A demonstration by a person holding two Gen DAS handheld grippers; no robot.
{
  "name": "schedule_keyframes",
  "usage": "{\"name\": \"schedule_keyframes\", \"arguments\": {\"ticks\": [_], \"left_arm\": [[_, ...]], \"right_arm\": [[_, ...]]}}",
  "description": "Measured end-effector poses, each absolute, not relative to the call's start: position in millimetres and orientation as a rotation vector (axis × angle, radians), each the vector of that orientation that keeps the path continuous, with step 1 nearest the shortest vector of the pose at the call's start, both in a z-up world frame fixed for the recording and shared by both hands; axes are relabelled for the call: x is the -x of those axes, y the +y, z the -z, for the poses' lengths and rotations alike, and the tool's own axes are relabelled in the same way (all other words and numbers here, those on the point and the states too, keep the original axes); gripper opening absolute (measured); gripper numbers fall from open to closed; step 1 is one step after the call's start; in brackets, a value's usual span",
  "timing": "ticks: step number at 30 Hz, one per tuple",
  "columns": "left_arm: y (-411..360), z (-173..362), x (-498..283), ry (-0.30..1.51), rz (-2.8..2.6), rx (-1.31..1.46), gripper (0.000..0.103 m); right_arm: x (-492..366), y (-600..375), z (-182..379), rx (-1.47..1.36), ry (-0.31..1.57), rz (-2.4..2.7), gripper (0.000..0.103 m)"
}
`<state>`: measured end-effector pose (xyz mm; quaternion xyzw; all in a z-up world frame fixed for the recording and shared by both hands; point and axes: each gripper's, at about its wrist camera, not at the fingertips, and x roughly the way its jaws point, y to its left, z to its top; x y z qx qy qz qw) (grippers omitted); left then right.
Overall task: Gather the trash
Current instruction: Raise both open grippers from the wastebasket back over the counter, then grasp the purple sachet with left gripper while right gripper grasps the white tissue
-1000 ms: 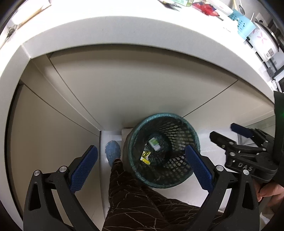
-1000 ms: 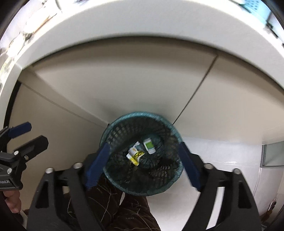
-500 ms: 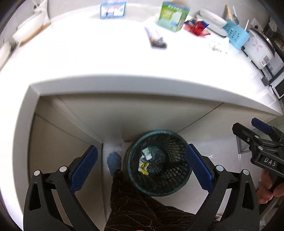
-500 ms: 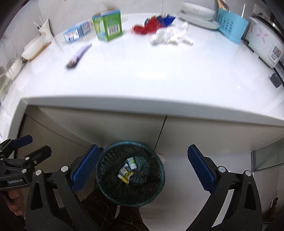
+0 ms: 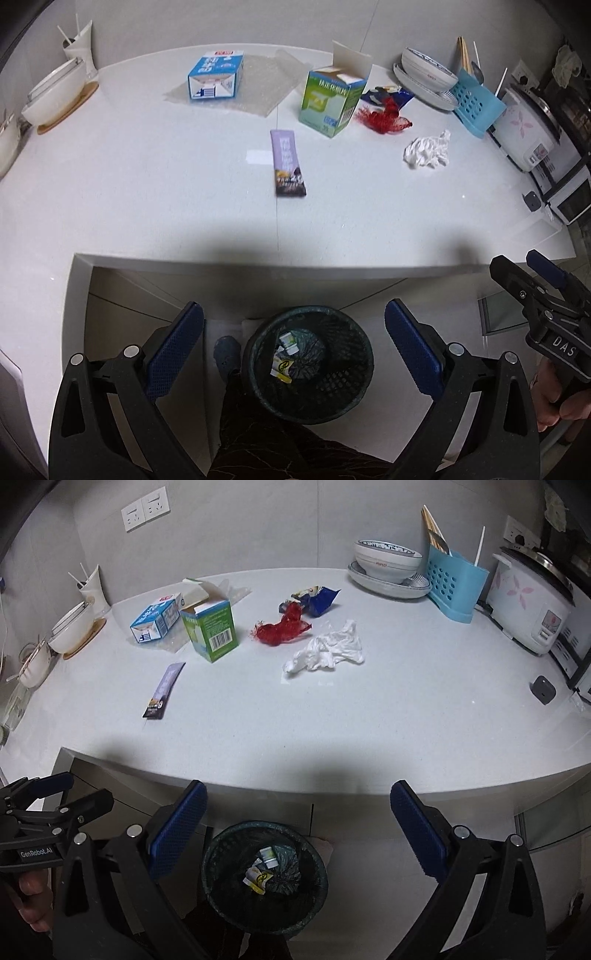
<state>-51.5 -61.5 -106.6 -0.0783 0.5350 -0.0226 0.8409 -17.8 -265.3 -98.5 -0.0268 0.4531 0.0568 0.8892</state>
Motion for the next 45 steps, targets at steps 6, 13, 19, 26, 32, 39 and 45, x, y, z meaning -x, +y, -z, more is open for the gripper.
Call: {"name": "schedule_keyframes", "arguments": {"ticks": [6,13,19,26,32,39,45], "left_arm": [[-63,89,38,1.111,0.049,0.169,0.096],[-64,76,15,1.097,0.053,0.166,0.096],[-61,71,-10,1.106,0.049,0.162,0.096],[-59,72,-40,1.126,0.042,0.145,0.095],[-56,83,-64,1.168,0.044,0.147,0.095],[-46,102,-83,1.209,0.038,0.146,0.095],[-42,122,-101,1.256,0.027,0.151,0.095]], "right_arm": [[2,-270,82,0.063,0.917,-0.111,0.095],[-20,-275,73,0.060,0.910,-0.097,0.095],[-41,-277,69,0.065,0.907,-0.084,0.095],[-70,-277,68,0.074,0.917,-0.075,0.092],[-96,-281,76,0.069,0.942,-0.039,0.092],[-121,-287,91,0.052,0.972,-0.013,0.092],[-143,-284,104,0.051,1.002,-0.006,0.092]]}}
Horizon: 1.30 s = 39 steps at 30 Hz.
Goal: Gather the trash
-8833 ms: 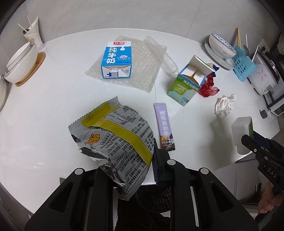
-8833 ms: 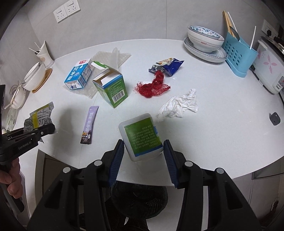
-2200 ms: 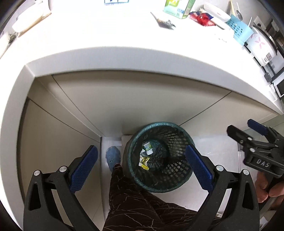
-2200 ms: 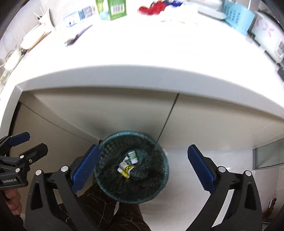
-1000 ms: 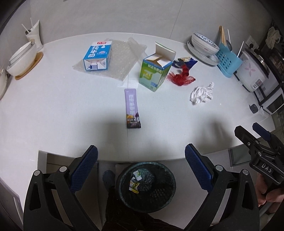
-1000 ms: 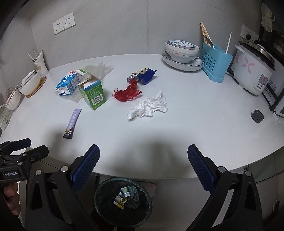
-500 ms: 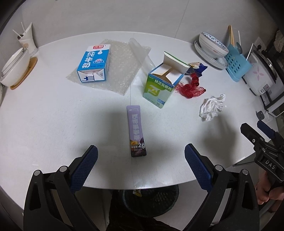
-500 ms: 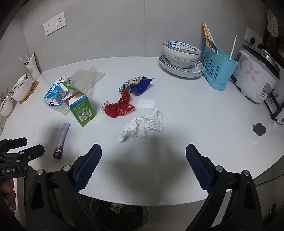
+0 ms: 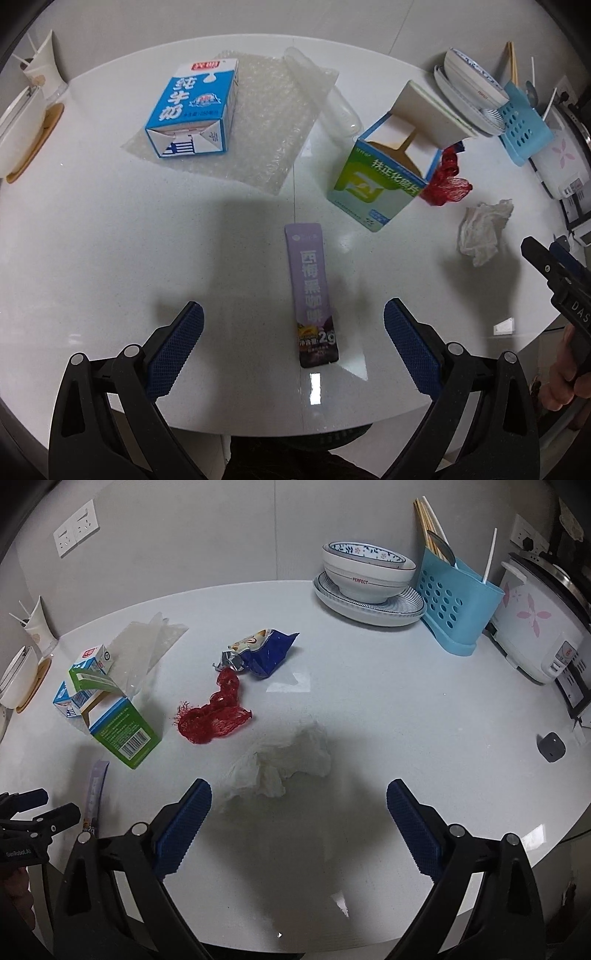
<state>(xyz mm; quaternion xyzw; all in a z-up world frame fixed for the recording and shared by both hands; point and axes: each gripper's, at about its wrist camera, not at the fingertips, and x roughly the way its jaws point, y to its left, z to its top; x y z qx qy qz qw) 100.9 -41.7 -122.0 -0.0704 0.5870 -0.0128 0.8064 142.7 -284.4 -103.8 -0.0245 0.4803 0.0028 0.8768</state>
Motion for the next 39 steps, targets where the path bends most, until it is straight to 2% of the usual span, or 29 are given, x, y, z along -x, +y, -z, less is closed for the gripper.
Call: {"name": "schedule_keyframes", "arguments": {"ticks": [4,8,14,18,20,21,22,23,25,28,31,39], "left_arm": [[-47,133,-112,1.281,0.030,0.134,0.091],[-50,142,-119,1.310,0.035,0.132,0.087],[-53,147,-121,1.324,0.032,0.120,0.069],[-58,147,-121,1.337,0.031,0.111,0.052],[-60,146,-120,1.346,0.034,0.110,0.039],[-62,146,-120,1.350,0.037,0.114,0.025],[-63,146,-120,1.356,0.044,0.123,0.020],[-64,147,-119,1.357,0.049,0.130,0.019],[-63,147,-117,1.352,0.051,0.138,0.015],[-64,147,-112,1.343,0.051,0.140,0.013],[-65,145,-108,1.334,0.054,0.139,0.012],[-62,131,-108,1.308,0.067,0.140,0.012]], "right_arm": [[-157,-281,111,0.054,1.022,-0.007,0.092],[-168,-276,121,0.065,1.046,-0.013,0.087],[-181,-273,135,0.048,1.075,-0.023,0.078],[-186,-269,142,0.049,1.091,-0.033,0.068],[-189,-268,145,0.049,1.102,-0.038,0.063],[-189,-268,147,0.046,1.108,-0.041,0.058],[-190,-267,148,0.042,1.112,-0.043,0.054],[-190,-267,149,0.039,1.115,-0.044,0.051],[-191,-266,151,0.040,1.125,-0.046,0.036],[-191,-265,151,0.038,1.129,-0.051,0.019],[-190,-266,149,0.031,1.124,-0.047,0.014],[-181,-271,135,0.016,1.094,-0.028,0.013]]}}
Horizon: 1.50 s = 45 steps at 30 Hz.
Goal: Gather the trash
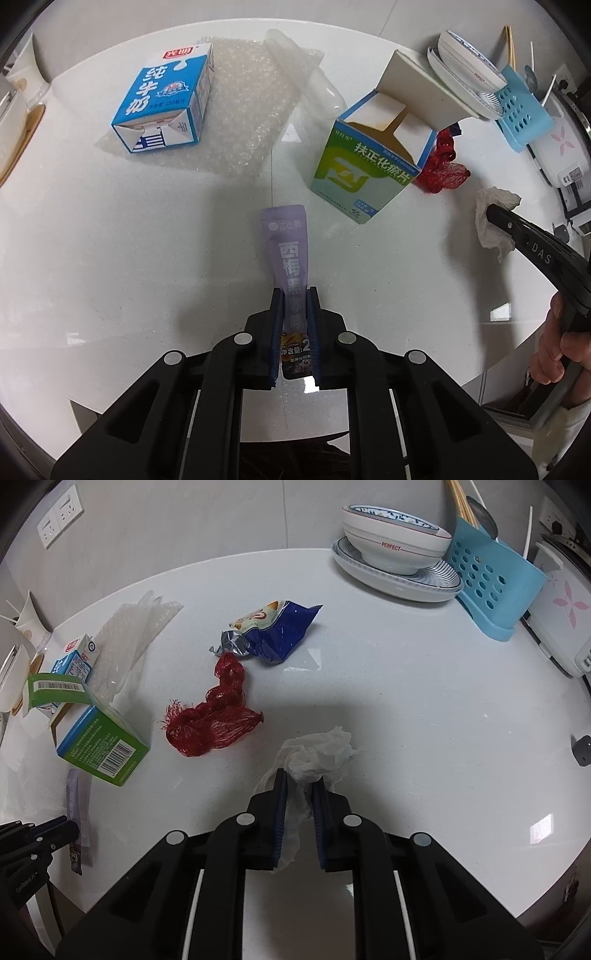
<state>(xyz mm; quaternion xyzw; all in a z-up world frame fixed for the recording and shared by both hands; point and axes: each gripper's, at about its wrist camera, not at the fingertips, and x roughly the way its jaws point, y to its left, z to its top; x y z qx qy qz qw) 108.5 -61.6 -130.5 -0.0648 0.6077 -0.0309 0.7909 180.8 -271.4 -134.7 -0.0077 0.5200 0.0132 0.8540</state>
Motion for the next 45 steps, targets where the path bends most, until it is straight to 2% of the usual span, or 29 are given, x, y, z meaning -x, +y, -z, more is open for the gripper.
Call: {"name": "schedule_keyframes", "arguments": {"ticks": [28,45], "left_arm": [[-67,91,-83,1.228,0.108,0.111,0.011],[-78,73,-42,1.190,0.124,0.116,0.011]], "right_arm": [[-116,-266,83,0.003,0.981,-0.070,0.013],[-56,-260,62,0.007,0.934,-0.096,0.013]]}}
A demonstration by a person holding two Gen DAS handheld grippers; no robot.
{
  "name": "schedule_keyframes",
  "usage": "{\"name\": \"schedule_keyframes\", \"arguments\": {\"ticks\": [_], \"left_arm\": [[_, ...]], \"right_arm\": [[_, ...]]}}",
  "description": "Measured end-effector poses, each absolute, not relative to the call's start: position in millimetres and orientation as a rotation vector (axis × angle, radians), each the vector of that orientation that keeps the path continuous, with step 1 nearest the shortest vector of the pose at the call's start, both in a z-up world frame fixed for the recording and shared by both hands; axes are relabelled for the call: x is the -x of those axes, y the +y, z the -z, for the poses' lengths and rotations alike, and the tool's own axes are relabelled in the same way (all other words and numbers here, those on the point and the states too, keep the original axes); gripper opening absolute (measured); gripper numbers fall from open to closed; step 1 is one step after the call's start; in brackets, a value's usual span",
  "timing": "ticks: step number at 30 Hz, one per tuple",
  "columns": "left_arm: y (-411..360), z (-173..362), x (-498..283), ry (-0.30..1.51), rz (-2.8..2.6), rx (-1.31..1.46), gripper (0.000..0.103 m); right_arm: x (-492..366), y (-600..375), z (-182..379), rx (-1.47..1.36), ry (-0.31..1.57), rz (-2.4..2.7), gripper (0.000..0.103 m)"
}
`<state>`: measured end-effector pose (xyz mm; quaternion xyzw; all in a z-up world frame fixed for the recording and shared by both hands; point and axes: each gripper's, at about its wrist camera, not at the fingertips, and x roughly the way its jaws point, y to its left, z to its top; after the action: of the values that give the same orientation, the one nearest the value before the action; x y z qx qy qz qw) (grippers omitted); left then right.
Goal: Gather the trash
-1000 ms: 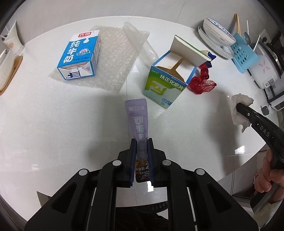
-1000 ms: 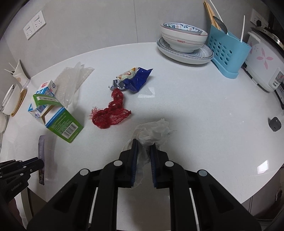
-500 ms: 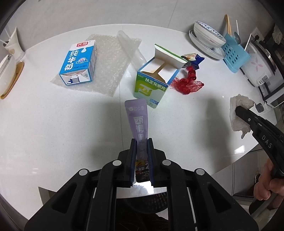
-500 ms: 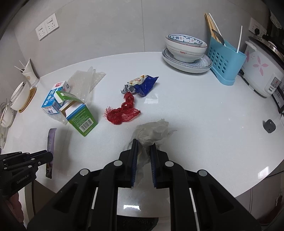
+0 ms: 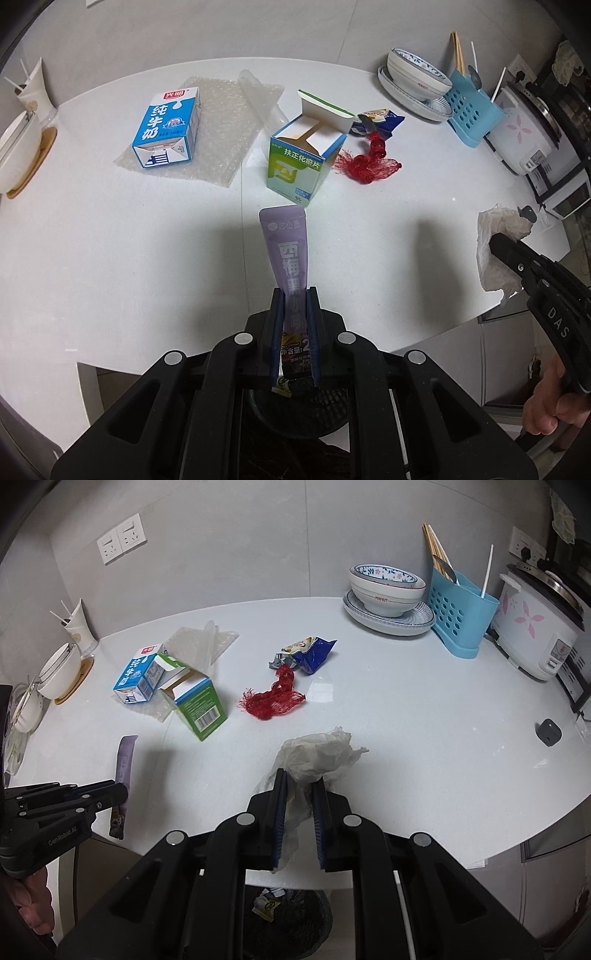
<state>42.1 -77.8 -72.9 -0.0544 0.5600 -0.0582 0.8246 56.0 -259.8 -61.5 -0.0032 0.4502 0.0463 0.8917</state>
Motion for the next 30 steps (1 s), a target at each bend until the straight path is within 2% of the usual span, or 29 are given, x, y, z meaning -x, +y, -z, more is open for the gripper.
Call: {"name": "schedule_keyframes", "arguments": {"ticks": [30], "left_arm": [[-93,71,45,1.192,0.182,0.120,0.011]], "right_arm": [[29,-261,67,0.016,0.941,-0.160,0.013]]}}
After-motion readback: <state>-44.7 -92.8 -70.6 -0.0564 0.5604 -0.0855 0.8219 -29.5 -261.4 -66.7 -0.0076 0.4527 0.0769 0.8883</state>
